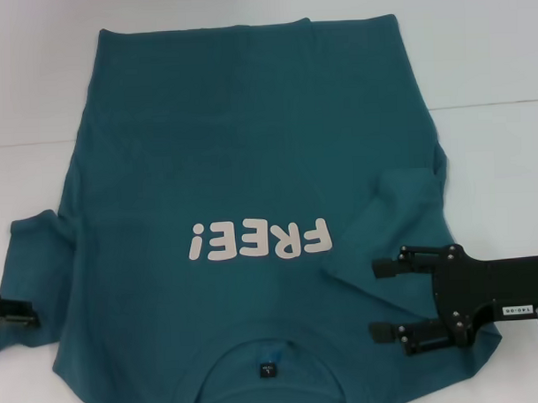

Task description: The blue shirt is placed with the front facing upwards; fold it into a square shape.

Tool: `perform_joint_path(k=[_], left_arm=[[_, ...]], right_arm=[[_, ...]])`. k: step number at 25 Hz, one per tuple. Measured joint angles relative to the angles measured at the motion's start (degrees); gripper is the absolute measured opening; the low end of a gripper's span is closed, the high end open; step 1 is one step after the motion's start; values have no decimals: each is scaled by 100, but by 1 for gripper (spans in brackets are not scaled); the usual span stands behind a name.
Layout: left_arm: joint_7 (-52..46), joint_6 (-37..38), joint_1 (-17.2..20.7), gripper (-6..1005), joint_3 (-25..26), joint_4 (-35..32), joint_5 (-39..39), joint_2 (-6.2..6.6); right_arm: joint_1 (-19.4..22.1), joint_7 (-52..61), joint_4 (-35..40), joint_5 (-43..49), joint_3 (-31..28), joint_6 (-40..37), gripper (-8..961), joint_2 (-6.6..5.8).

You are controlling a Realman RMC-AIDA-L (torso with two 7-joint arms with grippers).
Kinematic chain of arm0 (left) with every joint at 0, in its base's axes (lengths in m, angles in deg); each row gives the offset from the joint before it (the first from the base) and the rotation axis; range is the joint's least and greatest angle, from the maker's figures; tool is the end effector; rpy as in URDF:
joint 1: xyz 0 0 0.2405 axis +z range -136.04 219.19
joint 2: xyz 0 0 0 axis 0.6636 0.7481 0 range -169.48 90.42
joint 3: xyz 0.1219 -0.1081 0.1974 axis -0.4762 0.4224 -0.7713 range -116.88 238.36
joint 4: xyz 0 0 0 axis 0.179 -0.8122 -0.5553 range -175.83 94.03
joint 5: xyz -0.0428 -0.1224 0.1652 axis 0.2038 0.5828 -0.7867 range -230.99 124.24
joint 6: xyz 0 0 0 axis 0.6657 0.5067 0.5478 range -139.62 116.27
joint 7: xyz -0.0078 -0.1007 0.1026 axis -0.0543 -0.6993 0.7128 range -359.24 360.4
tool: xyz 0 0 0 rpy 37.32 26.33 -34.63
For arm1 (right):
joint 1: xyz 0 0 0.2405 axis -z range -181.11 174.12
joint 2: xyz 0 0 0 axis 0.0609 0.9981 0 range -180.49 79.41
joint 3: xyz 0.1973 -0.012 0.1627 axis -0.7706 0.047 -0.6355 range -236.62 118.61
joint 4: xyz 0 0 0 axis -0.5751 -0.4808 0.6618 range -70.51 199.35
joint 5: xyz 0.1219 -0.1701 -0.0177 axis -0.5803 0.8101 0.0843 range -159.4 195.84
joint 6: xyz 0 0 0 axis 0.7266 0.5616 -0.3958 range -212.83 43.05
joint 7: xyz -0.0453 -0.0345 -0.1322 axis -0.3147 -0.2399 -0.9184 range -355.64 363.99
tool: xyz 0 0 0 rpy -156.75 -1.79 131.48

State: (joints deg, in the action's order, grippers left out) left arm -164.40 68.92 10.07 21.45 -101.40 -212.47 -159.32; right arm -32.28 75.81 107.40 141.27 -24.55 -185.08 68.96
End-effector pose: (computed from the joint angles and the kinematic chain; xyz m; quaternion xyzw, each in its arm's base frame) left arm -0.3254 0.3479 0.0636 -0.6231 -0.7296 0.0049 0.2817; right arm 0.2681 0.3038 0.0132 -0.9633 0.1329 0.2155 0.0894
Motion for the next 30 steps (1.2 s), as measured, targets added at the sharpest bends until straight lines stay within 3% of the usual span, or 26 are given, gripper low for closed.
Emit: perform_joint_path(k=[20, 26, 30], left_arm=[[62, -183, -120, 777, -1, 266, 152, 11], [74, -196, -150, 735, -44, 273, 99, 9], [73, -201, -156, 581, -41, 278, 89, 9]], right_arm=[[47, 0, -53, 0, -6, 10, 916, 3], [48, 0, -52, 0, -9, 9, 916, 3], [48, 0, -53, 0, -9, 9, 916, 3]])
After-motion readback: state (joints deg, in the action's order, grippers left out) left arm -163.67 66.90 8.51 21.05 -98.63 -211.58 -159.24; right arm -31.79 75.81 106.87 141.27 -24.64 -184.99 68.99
